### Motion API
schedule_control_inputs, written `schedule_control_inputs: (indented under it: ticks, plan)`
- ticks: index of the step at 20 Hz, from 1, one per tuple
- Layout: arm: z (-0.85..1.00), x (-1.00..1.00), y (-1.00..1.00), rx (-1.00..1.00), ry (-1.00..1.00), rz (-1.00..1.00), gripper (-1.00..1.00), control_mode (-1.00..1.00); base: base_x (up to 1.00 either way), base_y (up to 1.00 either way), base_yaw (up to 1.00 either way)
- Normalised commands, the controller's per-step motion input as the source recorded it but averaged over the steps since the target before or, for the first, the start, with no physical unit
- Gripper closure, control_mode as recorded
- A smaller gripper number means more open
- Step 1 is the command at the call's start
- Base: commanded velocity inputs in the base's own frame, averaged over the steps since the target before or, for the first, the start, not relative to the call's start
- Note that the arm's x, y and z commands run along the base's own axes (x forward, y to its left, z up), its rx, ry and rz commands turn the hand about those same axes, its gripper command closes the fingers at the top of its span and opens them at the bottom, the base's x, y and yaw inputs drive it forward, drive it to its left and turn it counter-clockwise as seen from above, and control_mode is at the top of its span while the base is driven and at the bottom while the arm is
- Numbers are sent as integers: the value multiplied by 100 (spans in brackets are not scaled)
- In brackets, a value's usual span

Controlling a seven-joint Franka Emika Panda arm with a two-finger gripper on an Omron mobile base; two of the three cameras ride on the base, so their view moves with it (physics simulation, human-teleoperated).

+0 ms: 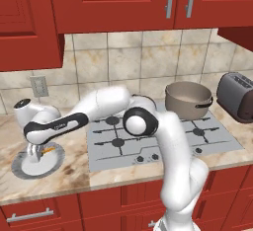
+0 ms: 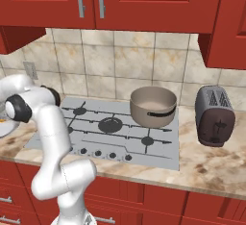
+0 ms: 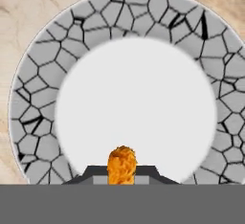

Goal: Retrieve the frozen meat and place it in the pot on a burner. Then turn the burner on.

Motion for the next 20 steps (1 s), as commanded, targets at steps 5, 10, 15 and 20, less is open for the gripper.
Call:
schedule_control_inputs:
  ticks: [5, 10, 15, 20]
  plan:
    - [22, -20, -96, 0, -1, -12, 100, -100, 0, 0, 0]
    - [3, -19, -100, 0, -12, -16, 100, -100, 0, 0, 0]
    - [30, -3, -99, 0, -1, -19, 100, -100, 0, 0, 0]
    - [35, 18, -100, 0, 0, -17, 100, -100, 0, 0, 0]
